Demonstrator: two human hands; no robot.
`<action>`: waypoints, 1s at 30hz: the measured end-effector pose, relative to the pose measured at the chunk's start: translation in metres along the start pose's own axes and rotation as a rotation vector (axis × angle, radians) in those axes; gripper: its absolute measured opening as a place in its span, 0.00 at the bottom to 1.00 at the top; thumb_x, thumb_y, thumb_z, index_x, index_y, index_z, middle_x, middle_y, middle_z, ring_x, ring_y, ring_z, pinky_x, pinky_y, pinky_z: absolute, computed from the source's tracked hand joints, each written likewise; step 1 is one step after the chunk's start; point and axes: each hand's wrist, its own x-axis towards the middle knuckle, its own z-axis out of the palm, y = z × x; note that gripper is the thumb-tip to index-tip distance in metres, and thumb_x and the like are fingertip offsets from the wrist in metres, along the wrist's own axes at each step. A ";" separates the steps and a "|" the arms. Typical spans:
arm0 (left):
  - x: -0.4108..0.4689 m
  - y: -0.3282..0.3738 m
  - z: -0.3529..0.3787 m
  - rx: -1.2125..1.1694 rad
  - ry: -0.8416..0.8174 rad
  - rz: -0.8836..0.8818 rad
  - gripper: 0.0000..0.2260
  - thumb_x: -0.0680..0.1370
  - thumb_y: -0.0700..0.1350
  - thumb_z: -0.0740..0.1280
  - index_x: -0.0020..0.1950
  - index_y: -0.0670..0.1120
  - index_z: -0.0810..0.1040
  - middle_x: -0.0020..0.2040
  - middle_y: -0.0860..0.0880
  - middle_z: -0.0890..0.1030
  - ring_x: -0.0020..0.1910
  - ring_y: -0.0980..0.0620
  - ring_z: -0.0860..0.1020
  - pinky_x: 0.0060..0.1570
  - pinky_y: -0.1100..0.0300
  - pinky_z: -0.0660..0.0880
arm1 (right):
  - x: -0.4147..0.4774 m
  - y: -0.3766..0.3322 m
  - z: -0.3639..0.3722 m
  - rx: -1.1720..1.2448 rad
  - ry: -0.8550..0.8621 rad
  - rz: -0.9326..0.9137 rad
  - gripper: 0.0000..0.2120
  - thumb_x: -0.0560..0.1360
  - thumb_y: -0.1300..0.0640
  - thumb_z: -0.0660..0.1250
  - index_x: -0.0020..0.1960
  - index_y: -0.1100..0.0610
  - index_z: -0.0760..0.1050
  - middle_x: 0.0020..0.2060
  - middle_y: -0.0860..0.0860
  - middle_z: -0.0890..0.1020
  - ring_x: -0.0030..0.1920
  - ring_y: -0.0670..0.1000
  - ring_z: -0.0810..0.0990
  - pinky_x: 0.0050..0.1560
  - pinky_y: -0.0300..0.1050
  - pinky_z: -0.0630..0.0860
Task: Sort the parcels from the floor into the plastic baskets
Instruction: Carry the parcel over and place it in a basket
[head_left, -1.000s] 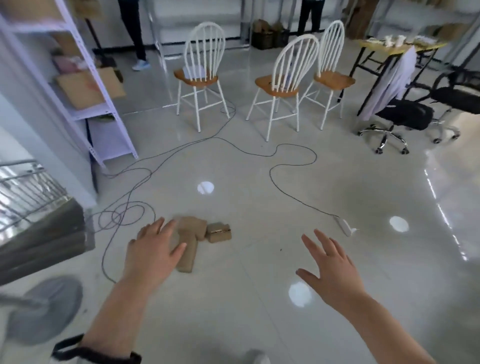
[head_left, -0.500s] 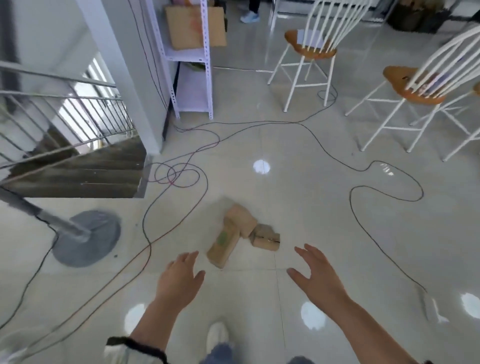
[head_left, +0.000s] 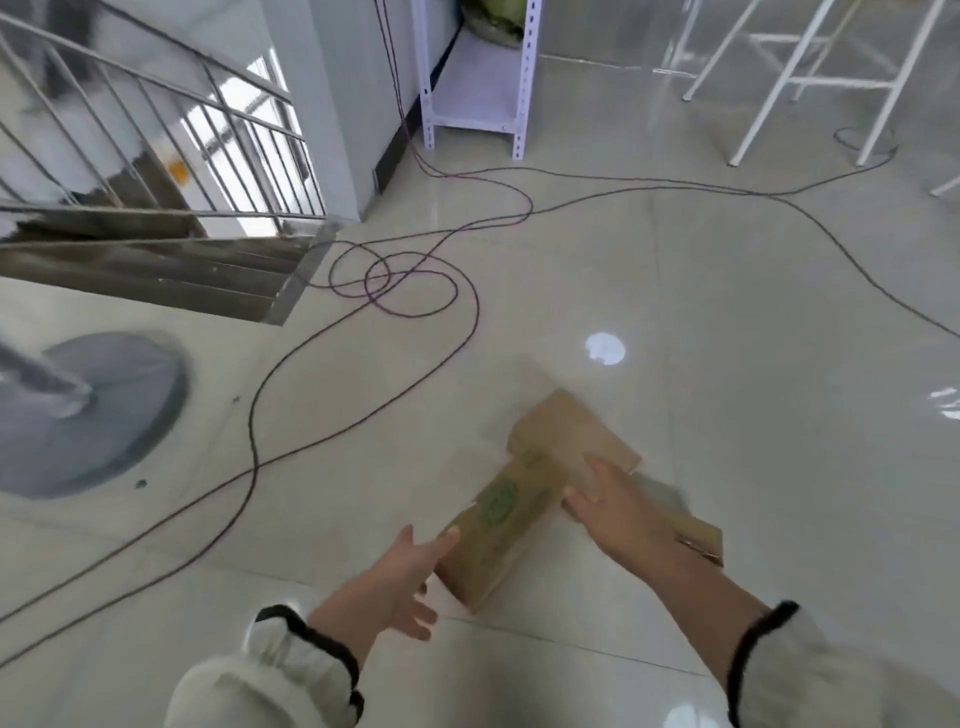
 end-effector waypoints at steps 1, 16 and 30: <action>0.022 -0.003 -0.001 -0.024 -0.033 0.003 0.38 0.75 0.61 0.65 0.77 0.55 0.47 0.67 0.34 0.67 0.44 0.37 0.79 0.41 0.46 0.78 | 0.026 0.005 0.013 -0.016 0.043 -0.058 0.23 0.77 0.49 0.63 0.69 0.59 0.66 0.60 0.55 0.73 0.61 0.56 0.72 0.57 0.45 0.68; 0.086 -0.110 0.012 0.349 0.412 0.668 0.18 0.67 0.46 0.78 0.54 0.55 0.80 0.47 0.57 0.80 0.48 0.60 0.79 0.44 0.70 0.75 | -0.001 0.082 0.048 0.207 -0.141 0.095 0.10 0.73 0.56 0.71 0.51 0.60 0.76 0.47 0.54 0.81 0.49 0.53 0.80 0.55 0.50 0.76; 0.134 -0.116 0.019 -0.103 0.275 0.425 0.29 0.74 0.45 0.72 0.72 0.49 0.65 0.52 0.50 0.78 0.47 0.52 0.80 0.38 0.52 0.80 | 0.014 0.128 0.096 0.464 -0.182 0.219 0.15 0.73 0.60 0.71 0.57 0.54 0.72 0.52 0.52 0.78 0.50 0.46 0.77 0.43 0.36 0.75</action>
